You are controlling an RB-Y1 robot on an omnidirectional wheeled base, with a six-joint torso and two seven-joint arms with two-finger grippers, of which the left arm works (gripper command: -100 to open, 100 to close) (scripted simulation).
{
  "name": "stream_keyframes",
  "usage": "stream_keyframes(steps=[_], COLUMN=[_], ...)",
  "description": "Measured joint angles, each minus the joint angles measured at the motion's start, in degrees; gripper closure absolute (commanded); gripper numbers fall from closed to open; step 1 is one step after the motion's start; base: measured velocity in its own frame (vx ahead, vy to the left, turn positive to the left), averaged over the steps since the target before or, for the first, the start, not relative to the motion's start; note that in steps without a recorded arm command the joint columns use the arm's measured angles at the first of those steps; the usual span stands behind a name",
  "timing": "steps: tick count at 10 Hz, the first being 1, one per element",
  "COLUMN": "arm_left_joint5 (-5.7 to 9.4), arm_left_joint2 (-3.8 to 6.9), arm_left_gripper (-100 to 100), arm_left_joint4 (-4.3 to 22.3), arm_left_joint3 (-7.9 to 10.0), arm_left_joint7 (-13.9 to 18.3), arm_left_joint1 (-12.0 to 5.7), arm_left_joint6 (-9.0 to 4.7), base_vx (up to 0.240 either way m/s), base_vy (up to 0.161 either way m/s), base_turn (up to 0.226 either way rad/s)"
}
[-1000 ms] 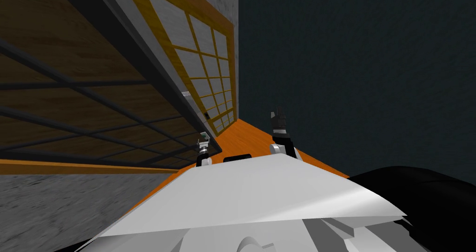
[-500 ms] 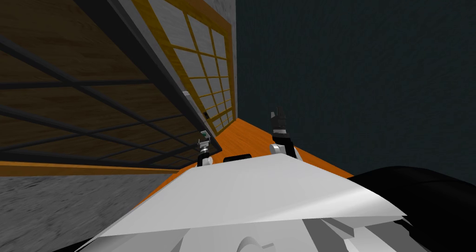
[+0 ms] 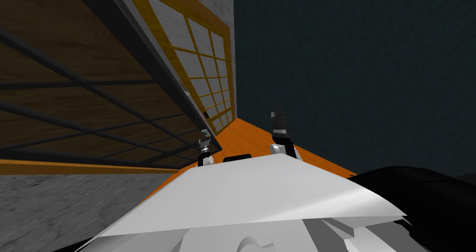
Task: Pull the door open
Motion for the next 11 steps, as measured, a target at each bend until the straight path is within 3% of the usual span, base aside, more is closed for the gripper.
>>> stream_keyframes(steps=[4,7,8,11], arm_left_joint5=[2.19,3.06,3.40,3.80], arm_left_joint2=[-0.13,-0.18,0.66,2.60], arm_left_gripper=[-100,-100,-100,-100], arm_left_joint4=[-0.63,-0.72,-1.85,0.09], arm_left_joint3=[-1.32,-1.87,-1.47,-1.14], arm_left_joint7=[6.16,8.63,8.85,11.39], arm_left_joint1=[-0.18,-0.29,0.68,0.87], arm_left_joint6=[0.05,-0.02,0.42,-0.66], base_vx=[-0.084,0.005,0.172,0.196], base_vy=[0.016,0.009,0.025,0.022], base_turn=[-0.047,-0.065,-0.070,-0.089])
